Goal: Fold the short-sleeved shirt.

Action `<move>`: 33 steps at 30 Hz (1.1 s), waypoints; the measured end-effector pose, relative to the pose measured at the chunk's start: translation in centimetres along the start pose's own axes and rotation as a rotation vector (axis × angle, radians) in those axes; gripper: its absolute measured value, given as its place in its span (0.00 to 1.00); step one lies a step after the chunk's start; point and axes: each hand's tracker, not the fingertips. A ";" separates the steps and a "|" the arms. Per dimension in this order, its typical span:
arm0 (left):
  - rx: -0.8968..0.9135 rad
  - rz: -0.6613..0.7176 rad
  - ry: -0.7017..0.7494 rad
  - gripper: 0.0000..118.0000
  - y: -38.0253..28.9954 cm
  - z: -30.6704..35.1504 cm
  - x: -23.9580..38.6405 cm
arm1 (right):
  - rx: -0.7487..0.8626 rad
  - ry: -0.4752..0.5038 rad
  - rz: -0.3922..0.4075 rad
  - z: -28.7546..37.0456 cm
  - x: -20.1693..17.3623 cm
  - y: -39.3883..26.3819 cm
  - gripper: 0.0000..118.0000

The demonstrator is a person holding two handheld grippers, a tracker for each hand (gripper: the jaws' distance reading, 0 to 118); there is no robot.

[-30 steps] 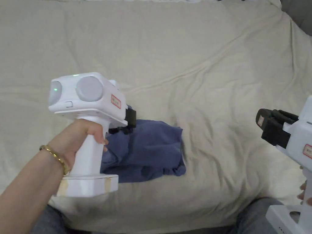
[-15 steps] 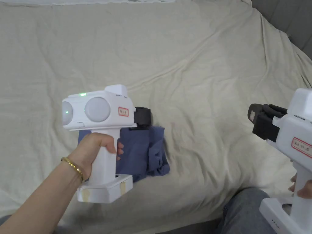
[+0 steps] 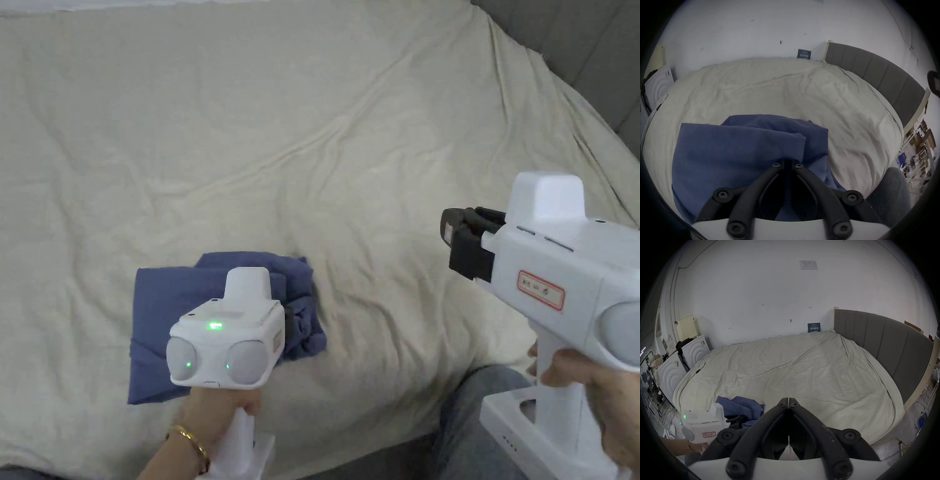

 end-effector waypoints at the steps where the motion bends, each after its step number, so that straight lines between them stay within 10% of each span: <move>1: -0.023 0.009 -0.005 0.08 0.1 0.1 0.2 | 0.005 -0.001 -0.001 0.1 -0.1 0.0 0.01; 6: 0.028 0.194 -0.087 0.08 3.8 3.7 -2.6 | 0.027 0.020 0.023 0.0 -1.3 0.9 0.01; 14: 0.468 0.049 0.265 0.08 6.1 13.1 -6.8 | 0.085 0.102 0.052 -2.9 -7.3 1.4 0.01; 30: 0.349 0.091 0.413 0.08 3.0 15.7 -12.6 | -0.262 -0.013 0.046 -18.9 -17.3 -10.4 0.01; 33: 0.307 0.146 0.357 0.26 3.5 15.3 -14.1 | -0.235 -0.018 0.070 -18.9 -17.5 -10.2 0.01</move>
